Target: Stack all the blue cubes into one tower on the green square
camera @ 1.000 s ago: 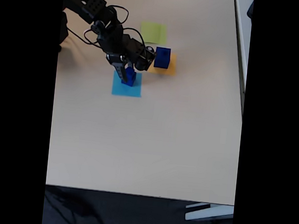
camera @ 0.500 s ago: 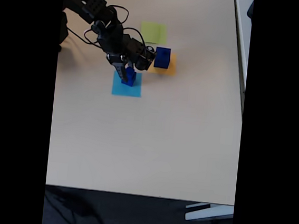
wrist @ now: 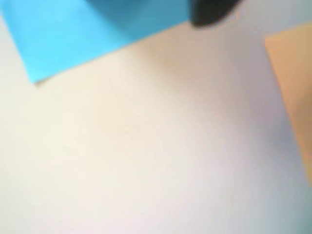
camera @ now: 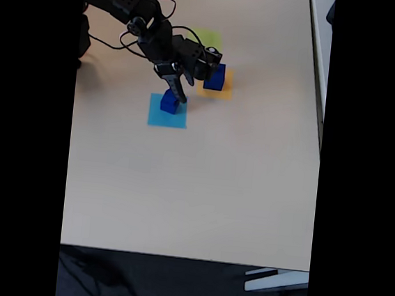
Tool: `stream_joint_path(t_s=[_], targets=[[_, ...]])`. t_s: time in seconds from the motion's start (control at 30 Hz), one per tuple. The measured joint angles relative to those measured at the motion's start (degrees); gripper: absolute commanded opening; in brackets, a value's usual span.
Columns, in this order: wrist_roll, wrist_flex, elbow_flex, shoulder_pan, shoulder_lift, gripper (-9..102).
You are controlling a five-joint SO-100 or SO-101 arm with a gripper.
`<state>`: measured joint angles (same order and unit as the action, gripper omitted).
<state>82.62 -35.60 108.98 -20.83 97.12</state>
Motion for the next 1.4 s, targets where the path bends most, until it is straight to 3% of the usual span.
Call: stream_joint_path(t_s=[0.33, 1.13, 1.4], targets=[[0.2, 1.7, -9.8, 9.6, -5.0, 25], [-11.5, 8.1, -14.3, 16.7, -11.9, 25], [-6.3, 8.5, -14.8, 18.5, -14.9, 22]])
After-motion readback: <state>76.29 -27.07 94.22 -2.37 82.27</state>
